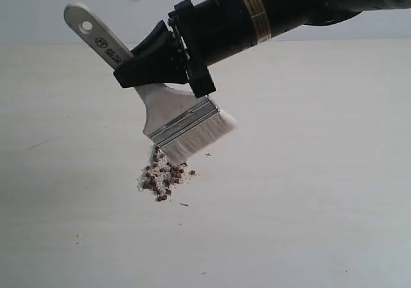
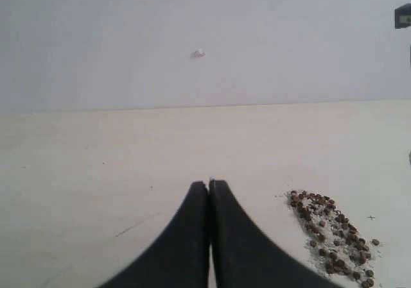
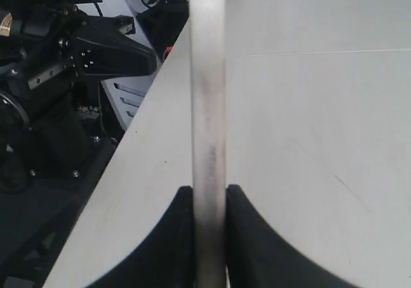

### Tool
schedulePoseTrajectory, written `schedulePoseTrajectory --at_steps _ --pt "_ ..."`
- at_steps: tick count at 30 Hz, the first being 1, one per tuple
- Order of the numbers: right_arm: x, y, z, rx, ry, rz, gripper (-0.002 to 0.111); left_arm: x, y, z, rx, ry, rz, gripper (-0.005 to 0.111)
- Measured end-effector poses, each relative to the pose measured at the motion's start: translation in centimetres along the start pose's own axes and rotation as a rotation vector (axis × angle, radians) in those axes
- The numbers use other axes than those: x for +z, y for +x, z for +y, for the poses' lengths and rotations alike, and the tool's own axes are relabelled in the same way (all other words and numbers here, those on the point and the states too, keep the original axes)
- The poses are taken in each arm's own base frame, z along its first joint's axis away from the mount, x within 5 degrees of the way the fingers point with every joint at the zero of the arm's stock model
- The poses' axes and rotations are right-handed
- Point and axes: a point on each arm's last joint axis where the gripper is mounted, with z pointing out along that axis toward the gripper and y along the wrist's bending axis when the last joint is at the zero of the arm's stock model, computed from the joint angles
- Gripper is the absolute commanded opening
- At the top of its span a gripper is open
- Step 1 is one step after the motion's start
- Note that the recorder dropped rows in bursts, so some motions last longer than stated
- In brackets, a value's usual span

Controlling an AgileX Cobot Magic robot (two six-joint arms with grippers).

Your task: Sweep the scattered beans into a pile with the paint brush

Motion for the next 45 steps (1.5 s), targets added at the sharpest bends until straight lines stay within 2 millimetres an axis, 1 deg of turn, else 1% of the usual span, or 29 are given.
schedulePoseTrajectory --at_steps 3,8,9,11,14,15,17,19,25,26,28,31,36,37,39,45 --pt "-0.2 -0.5 0.3 0.054 0.004 -0.004 0.0 0.0 0.0 0.0 0.0 0.0 0.0 0.001" --pt "-0.2 -0.5 0.3 0.179 0.004 -0.005 0.0 0.0 0.0 0.0 0.0 0.0 0.0 0.001" --pt "-0.1 -0.4 0.4 0.195 0.001 -0.003 0.0 0.0 0.0 0.0 0.0 0.0 0.0 0.001" --pt "0.8 0.2 1.0 0.22 -0.019 -0.028 0.0 0.0 0.0 0.0 0.0 0.0 0.0 0.001" --pt "3.9 2.4 3.3 0.216 -0.029 -0.229 0.0 0.0 0.0 0.0 0.0 0.0 0.0 0.001" --pt "4.8 4.0 3.4 0.231 0.039 -0.323 0.0 0.0 0.0 0.0 0.0 0.0 0.0 0.001" --pt "5.3 6.0 2.9 0.257 0.143 -0.391 0.0 0.0 0.0 0.0 0.0 0.0 0.0 0.001" --pt "5.7 8.4 2.0 0.301 0.244 -0.409 0.0 0.0 0.0 0.0 0.0 0.0 0.0 0.001" --pt "6.7 12.2 0.5 0.374 0.337 -0.395 0.0 0.0 0.0 0.0 0.0 0.0 0.0 0.001" --pt "6.8 12.7 0.4 0.381 0.345 -0.386 0.0 0.0 0.0 0.0 0.0 0.0 0.0 0.001" --pt "6.9 13.1 0.3 0.381 0.354 -0.382 0.0 0.0 0.0 0.0 0.0 0.0 0.0 0.001" --pt "6.8 13.2 0.1 0.382 0.376 -0.378 0.0 0.0 0.0 0.0 0.0 0.0 0.0 0.001" --pt "6.3 13.6 -0.6 0.362 0.459 -0.352 0.0 0.0 0.0 0.0 0.0 0.0 0.0 0.001" --pt "-8.8 15.8 1.1 1.415 0.951 0.176 0.0 0.0 0.0 0.0 0.0 0.0 0.0 0.001" --pt "-8.8 16.1 1.3 1.42 0.96 0.176 0.0 0.0 0.0 0.0 0.0 0.0 0.0 0.001" --pt "-8.7 16.2 1.4 1.384 0.945 0.193 0.0 0.0 0.0 0.0 0.0 0.0 0.0 0.001"
